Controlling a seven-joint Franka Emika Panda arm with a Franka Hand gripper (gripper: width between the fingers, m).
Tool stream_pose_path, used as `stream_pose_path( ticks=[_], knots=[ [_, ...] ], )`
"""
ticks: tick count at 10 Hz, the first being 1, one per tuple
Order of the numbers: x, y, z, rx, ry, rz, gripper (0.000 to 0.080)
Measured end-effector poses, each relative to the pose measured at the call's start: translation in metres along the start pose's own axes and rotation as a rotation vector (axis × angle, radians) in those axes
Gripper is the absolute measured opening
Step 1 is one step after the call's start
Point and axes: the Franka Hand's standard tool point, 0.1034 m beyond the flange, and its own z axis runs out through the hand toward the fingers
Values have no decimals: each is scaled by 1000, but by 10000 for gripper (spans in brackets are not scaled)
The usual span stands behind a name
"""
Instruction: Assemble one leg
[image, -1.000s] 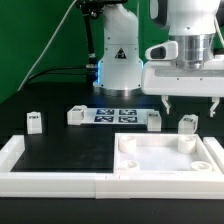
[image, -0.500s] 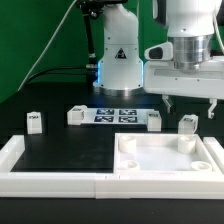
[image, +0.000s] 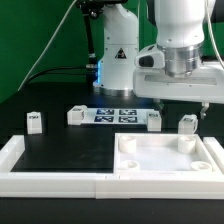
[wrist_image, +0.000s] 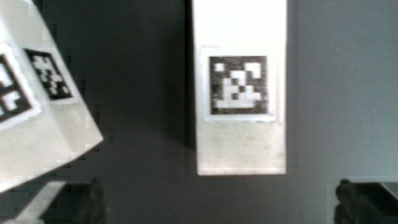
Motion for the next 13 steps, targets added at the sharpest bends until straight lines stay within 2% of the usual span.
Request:
stream_pose_path(
  ticks=[2, 3, 4, 5, 7, 11, 13],
  knots=[
    [-3, 2, 3, -22, -170, 12, 649],
    [-2, 0, 3, -28, -227, 15, 649],
    [-8, 0, 3, -45, -340, 18, 649],
    [-6, -2, 4, -55, -419, 22, 649],
    [-8, -5, 10, -73, -522, 21, 649],
    [-9, -13, 28, -77, -498, 5, 649],
    [-12, -15, 32, -82, -503, 1, 649]
  ],
)
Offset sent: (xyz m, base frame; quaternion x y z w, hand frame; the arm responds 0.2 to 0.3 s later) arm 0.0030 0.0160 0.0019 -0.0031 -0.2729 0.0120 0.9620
